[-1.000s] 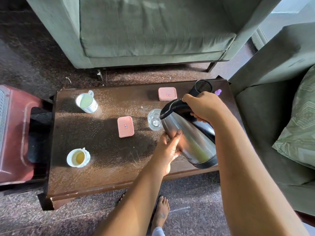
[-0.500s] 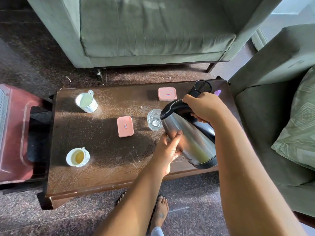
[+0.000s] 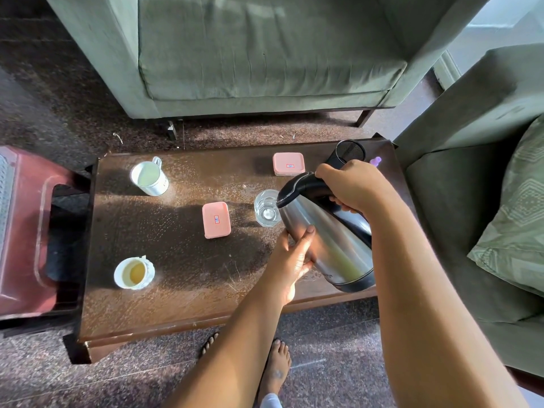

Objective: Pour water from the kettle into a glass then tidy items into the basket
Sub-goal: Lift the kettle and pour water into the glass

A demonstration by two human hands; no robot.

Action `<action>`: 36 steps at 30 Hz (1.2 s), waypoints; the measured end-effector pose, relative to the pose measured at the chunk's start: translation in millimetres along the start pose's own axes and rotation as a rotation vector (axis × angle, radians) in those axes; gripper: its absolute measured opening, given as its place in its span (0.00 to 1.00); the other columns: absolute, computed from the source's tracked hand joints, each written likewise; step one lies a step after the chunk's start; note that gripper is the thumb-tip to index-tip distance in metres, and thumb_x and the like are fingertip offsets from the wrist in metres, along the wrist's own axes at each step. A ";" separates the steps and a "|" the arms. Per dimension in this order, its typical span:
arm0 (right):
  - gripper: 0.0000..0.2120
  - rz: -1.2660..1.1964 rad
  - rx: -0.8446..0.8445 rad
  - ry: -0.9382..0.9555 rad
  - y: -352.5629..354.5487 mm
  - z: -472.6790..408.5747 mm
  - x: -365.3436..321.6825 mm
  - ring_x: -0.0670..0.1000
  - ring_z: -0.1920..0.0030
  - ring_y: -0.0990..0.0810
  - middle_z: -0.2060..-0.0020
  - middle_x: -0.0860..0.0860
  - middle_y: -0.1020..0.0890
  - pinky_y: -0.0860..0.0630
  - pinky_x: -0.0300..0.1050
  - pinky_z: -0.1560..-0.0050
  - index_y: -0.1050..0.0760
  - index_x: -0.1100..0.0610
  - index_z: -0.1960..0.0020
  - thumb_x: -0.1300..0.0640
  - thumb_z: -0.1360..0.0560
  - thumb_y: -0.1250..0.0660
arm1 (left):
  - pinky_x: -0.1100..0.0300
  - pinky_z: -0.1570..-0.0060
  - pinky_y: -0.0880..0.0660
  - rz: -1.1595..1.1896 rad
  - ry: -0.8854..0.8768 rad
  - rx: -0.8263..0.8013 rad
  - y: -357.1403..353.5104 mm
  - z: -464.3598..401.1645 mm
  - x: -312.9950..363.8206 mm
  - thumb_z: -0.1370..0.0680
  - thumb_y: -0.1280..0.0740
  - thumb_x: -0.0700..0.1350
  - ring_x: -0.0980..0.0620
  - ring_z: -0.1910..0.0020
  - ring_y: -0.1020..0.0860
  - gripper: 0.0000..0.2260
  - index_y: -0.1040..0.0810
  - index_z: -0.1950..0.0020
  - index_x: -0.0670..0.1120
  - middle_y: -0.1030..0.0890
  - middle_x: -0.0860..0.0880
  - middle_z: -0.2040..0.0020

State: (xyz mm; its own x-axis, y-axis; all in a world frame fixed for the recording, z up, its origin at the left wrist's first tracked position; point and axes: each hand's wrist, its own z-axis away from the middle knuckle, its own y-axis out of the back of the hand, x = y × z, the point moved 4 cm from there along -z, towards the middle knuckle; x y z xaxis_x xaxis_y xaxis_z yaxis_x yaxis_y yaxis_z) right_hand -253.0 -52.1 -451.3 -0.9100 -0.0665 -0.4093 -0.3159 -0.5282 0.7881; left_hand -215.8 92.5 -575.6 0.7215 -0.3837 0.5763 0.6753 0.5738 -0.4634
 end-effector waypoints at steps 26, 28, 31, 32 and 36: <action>0.24 0.015 -0.017 -0.023 1.7 0.6 -1.9 0.53 0.71 0.22 0.75 0.52 0.21 0.23 0.48 0.60 0.23 0.60 0.66 0.40 0.29 0.42 | 0.55 0.44 0.24 0.008 0.020 -0.006 0.9 -1.0 -4.0 0.25 0.29 0.51 0.46 0.41 0.21 0.15 0.26 0.40 0.50 0.21 0.42 0.41; 0.24 0.009 -0.021 -0.030 1.2 0.7 -1.6 0.52 0.73 0.23 0.76 0.52 0.21 0.24 0.47 0.61 0.23 0.60 0.66 0.40 0.29 0.42 | 0.54 0.43 0.24 0.005 0.019 -0.010 1.0 -0.4 -3.0 0.24 0.30 0.50 0.46 0.41 0.21 0.14 0.26 0.40 0.49 0.21 0.42 0.41; 0.24 0.006 -0.026 -0.027 0.1 1.1 -1.8 0.51 0.73 0.23 0.75 0.52 0.21 0.24 0.46 0.62 0.23 0.60 0.65 0.41 0.28 0.42 | 0.53 0.41 0.24 0.003 0.023 -0.015 0.6 -0.3 -3.2 0.24 0.30 0.50 0.47 0.42 0.21 0.15 0.27 0.39 0.48 0.20 0.43 0.42; 0.24 0.007 -0.027 -0.026 -0.2 1.0 -1.6 0.51 0.73 0.23 0.75 0.52 0.21 0.25 0.46 0.63 0.22 0.61 0.65 0.41 0.28 0.42 | 0.53 0.41 0.25 0.005 0.023 -0.015 0.5 -0.5 -3.3 0.24 0.30 0.50 0.48 0.42 0.21 0.15 0.27 0.40 0.48 0.20 0.44 0.42; 0.24 0.008 -0.029 -0.020 -0.8 1.4 -1.5 0.51 0.74 0.23 0.76 0.52 0.21 0.27 0.44 0.66 0.23 0.61 0.65 0.41 0.28 0.42 | 0.53 0.41 0.24 0.019 0.024 -0.008 0.2 -0.7 -3.4 0.24 0.30 0.50 0.48 0.41 0.21 0.16 0.27 0.38 0.48 0.20 0.43 0.41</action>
State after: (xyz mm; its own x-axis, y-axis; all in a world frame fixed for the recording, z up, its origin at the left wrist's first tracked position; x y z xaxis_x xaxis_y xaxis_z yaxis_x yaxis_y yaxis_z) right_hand -251.7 -50.3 -450.6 -0.9177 -0.0541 -0.3936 -0.3008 -0.5524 0.7774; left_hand -218.0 93.4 -578.2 0.7374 -0.3905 0.5512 0.6629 0.5750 -0.4795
